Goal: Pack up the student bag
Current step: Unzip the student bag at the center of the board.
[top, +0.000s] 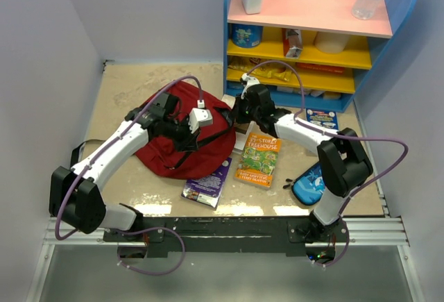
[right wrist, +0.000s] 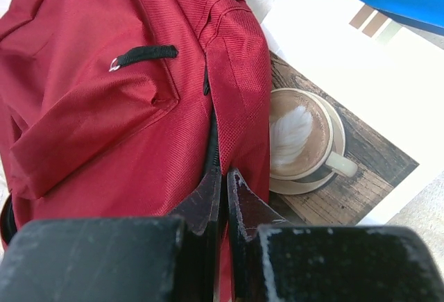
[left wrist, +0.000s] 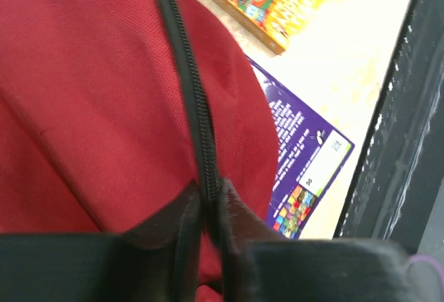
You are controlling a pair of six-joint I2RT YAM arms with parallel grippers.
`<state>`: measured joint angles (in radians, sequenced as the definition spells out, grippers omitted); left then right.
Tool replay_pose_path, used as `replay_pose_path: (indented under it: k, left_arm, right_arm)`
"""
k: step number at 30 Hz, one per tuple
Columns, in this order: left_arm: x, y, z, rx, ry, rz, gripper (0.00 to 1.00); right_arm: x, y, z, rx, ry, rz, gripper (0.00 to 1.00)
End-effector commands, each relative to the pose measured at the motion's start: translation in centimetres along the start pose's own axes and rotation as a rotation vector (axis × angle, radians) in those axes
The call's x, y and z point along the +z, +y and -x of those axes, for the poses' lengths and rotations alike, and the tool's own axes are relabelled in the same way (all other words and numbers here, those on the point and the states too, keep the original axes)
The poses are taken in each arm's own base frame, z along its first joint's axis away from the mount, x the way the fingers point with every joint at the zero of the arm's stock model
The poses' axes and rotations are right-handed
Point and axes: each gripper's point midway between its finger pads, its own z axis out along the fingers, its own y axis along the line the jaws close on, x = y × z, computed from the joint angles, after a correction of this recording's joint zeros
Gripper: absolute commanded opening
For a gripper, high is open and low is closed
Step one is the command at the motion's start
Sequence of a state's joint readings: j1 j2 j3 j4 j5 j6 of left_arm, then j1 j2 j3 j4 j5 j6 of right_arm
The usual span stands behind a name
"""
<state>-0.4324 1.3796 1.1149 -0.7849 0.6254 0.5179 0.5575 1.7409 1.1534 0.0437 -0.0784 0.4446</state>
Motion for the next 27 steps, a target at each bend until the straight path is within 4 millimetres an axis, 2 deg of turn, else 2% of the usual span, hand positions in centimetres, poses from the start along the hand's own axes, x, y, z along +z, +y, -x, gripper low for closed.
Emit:
replay_pose_path:
  k: [1, 2, 5, 9, 12, 14, 15, 17, 18, 20, 21, 22, 24, 27]
  left_arm:
    - [-1.3, 2.1, 2.4, 0.01, -0.064, 0.138, 0.05]
    - [-1.4, 2.5, 2.4, 0.003, -0.062, 0.161, 0.0]
    - [-2.4, 3.7, 2.8, -0.001, -0.07, 0.227, 0.0]
    - [-4.6, 4.5, 4.5, 0.014, -0.12, 0.279, 0.0]
    - [-5.6, 4.9, 4.4, 0.001, -0.12, 0.307, 0.0]
    - [-7.0, 6.4, 3.8, -0.018, -0.12, 0.387, 0.0]
    - [-7.6, 7.1, 3.4, -0.038, -0.122, 0.422, 0.0]
    - [-10.6, 9.2, 2.9, -0.062, -0.157, 0.538, 0.0]
    - [-11.6, 9.8, 2.8, -0.058, -0.166, 0.58, 0.0]
    - [-14.4, 10.8, 3.0, -0.032, -0.189, 0.688, 0.0]
    - [-15.7, 10.7, 3.4, -0.008, -0.207, 0.728, 0.0]
    - [-16.5, 10.9, 3.5, 0.001, -0.219, 0.76, 0.0]
    - [-17.3, 10.4, 3.7, 0.023, -0.229, 0.785, 0.0]
    - [-16.9, 10.0, 2.8, 0.01, -0.221, 0.776, 0.0]
  right_arm:
    - [-1.5, 1.8, 1.7, -0.013, -0.054, 0.054, 0.0]
    - [-1.7, 1.9, 1.8, -0.013, -0.058, 0.056, 0.0]
    - [-1.9, 1.9, 1.6, -0.017, -0.057, 0.055, 0.0]
    - [-2.0, 1.7, 1.1, -0.024, -0.05, 0.049, 0.0]
    - [-2.1, 1.7, 0.7, -0.03, -0.045, 0.044, 0.0]
    - [-2.3, 1.5, 0.2, -0.04, -0.039, 0.036, 0.0]
    - [-2.8, 2.1, 0.3, -0.054, -0.048, 0.044, 0.0]
    - [-3.3, 1.8, -0.7, -0.086, -0.047, 0.021, 0.0]
    - [-3.7, 2.5, -1.3, -0.108, -0.043, 0.028, 0.0]
    - [-4.7, 2.7, -2.3, -0.144, -0.048, 0.019, 0.0]
    - [-5.1, 3.6, -3.3, -0.168, -0.035, 0.032, 0.0]
    - [-5.5, 3.5, -4.2, -0.18, -0.023, 0.021, 0.0]
    - [-5.9, 3.4, -5.3, -0.201, -0.013, 0.0, 0.0]
    - [-6.6, 2.0, -7.2, -0.199, 0.008, -0.027, 0.0]
